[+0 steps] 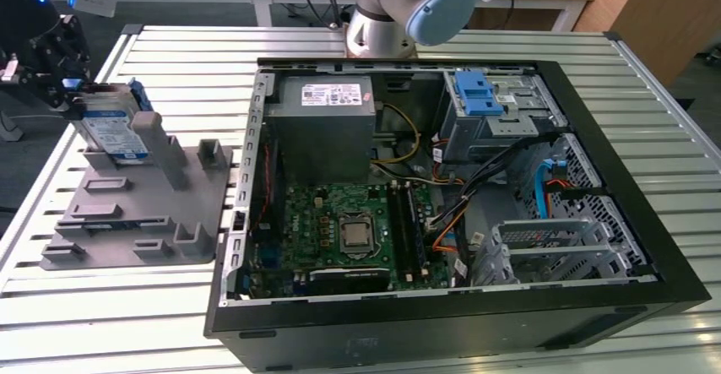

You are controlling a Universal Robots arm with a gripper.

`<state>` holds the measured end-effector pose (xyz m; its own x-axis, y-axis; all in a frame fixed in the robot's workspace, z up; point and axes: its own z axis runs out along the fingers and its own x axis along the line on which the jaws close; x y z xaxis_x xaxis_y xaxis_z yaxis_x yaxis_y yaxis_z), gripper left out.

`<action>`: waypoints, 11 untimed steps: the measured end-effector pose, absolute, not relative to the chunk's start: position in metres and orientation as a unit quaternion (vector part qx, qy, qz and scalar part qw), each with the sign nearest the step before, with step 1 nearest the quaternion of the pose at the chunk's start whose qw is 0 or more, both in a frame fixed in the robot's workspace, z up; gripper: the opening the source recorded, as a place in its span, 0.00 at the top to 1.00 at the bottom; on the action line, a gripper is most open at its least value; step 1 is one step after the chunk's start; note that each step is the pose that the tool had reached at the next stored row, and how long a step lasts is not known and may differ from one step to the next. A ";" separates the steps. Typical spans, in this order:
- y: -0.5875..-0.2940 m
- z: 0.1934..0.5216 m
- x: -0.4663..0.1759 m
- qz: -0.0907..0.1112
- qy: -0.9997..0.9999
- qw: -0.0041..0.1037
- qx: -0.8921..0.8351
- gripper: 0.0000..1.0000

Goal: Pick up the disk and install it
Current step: 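Pick up the disk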

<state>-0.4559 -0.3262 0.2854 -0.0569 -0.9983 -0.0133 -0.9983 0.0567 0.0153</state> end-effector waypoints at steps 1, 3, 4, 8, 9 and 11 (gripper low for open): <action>-0.326 0.285 -0.456 -0.010 -0.727 0.000 0.687 0.48; -0.326 0.285 -0.456 -0.010 -0.727 0.000 0.687 0.48; -0.326 0.285 -0.457 -0.010 -0.727 0.000 0.687 0.48; -0.326 0.285 -0.457 -0.010 -0.727 0.000 0.687 0.48; -0.326 0.285 -0.457 -0.010 -0.727 0.000 0.687 0.48; -0.326 0.285 -0.457 -0.010 -0.727 0.000 0.687 0.48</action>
